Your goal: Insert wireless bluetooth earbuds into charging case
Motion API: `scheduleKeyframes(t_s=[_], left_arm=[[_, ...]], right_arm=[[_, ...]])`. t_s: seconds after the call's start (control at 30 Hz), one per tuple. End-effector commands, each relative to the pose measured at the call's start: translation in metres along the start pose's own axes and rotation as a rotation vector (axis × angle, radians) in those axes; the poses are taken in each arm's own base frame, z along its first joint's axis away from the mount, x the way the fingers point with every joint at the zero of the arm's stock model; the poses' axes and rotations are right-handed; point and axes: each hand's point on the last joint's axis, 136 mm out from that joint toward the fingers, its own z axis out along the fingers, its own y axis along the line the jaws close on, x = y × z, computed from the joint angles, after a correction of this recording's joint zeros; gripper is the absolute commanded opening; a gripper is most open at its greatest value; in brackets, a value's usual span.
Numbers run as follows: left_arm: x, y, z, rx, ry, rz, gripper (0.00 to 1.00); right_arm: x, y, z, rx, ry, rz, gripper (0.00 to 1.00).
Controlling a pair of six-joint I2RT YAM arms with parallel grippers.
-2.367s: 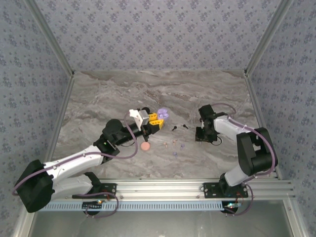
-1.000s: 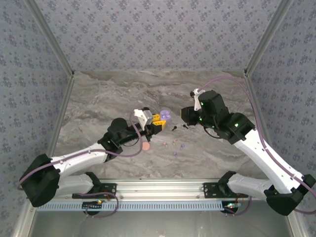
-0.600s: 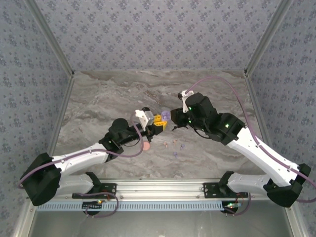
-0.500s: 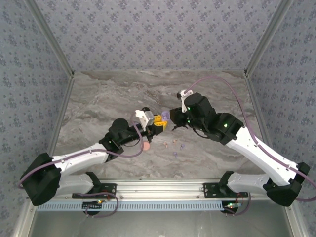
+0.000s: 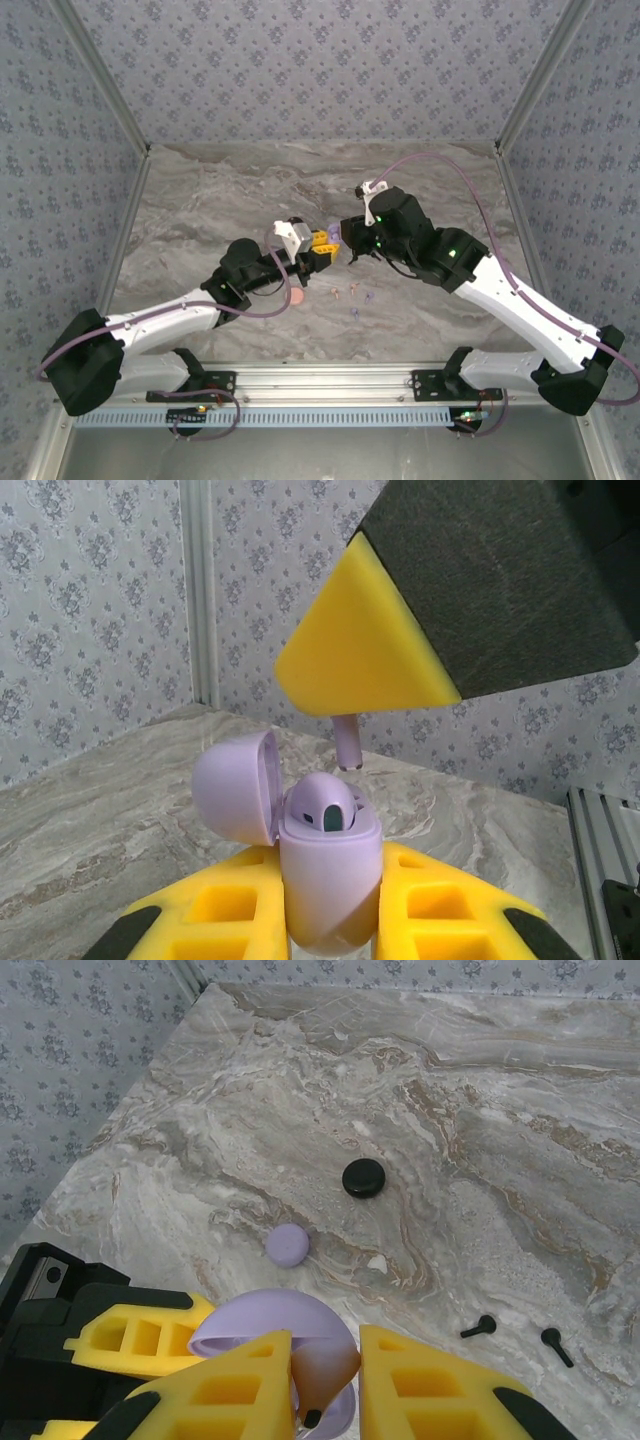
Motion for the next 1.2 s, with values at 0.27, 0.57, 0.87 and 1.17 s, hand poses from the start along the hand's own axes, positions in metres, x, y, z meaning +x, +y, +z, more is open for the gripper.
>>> scheduleKeyframes(t_s=[0.27,0.57,0.87,1.17], left_arm=[[-0.027,-0.009,0.002,0.032,-0.08,0.012,0.0],[-0.028,-0.007,0.002,0.021,-0.084,0.005,0.0],[-0.028,-0.005,0.003,0.016,-0.087,0.003,0.0],[-0.027,-0.006,0.004,0.019,-0.087,-0.001,0.0]], right_arm=[[0.002,0.004,0.008,-0.003,0.006,0.004,0.22],[0.011,0.003,0.01,0.001,0.035,0.001,0.22],[0.018,0.005,0.011,-0.012,0.062,0.0,0.22],[0.02,0.007,0.013,-0.025,0.077,0.008,0.25]])
